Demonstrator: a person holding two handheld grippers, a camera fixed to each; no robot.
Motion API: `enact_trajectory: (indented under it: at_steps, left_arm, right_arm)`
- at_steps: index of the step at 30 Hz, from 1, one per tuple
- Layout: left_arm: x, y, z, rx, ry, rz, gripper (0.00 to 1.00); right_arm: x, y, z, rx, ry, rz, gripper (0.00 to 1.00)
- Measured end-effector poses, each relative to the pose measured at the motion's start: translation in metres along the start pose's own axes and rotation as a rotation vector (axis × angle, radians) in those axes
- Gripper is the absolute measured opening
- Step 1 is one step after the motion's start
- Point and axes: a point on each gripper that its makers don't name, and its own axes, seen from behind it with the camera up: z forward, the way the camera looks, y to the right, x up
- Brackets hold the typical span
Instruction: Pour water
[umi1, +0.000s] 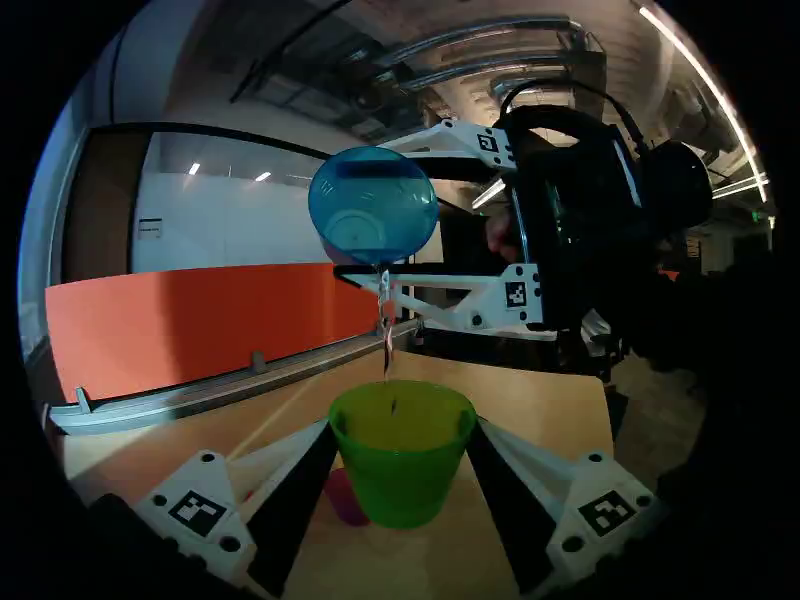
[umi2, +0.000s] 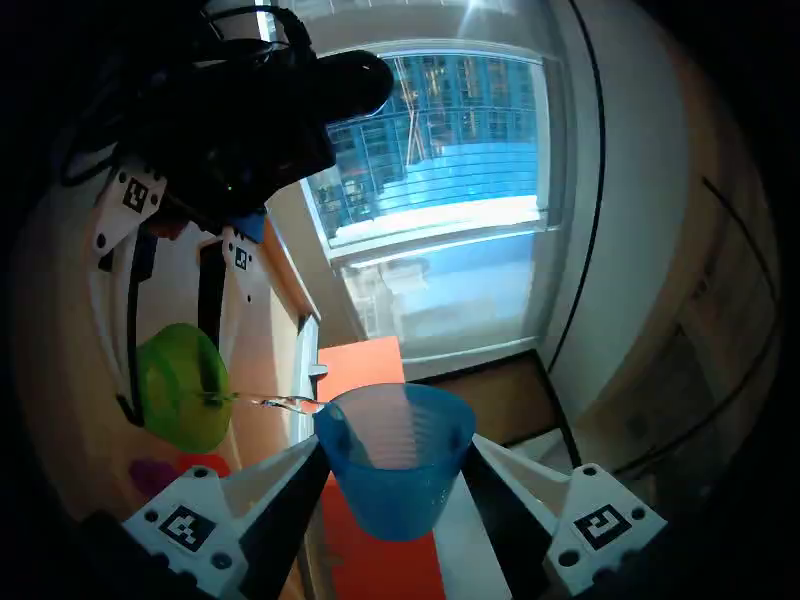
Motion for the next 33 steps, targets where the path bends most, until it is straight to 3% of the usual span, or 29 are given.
enact_trajectory:
  at_steps: [33]
  left_arm:
    - [0.0, -0.007, 0.001, 0.002, 0.002, -0.004, 0.86]
  right_arm:
    - [0.019, 0.002, 0.008, -0.015, 0.004, -0.158, 0.87]
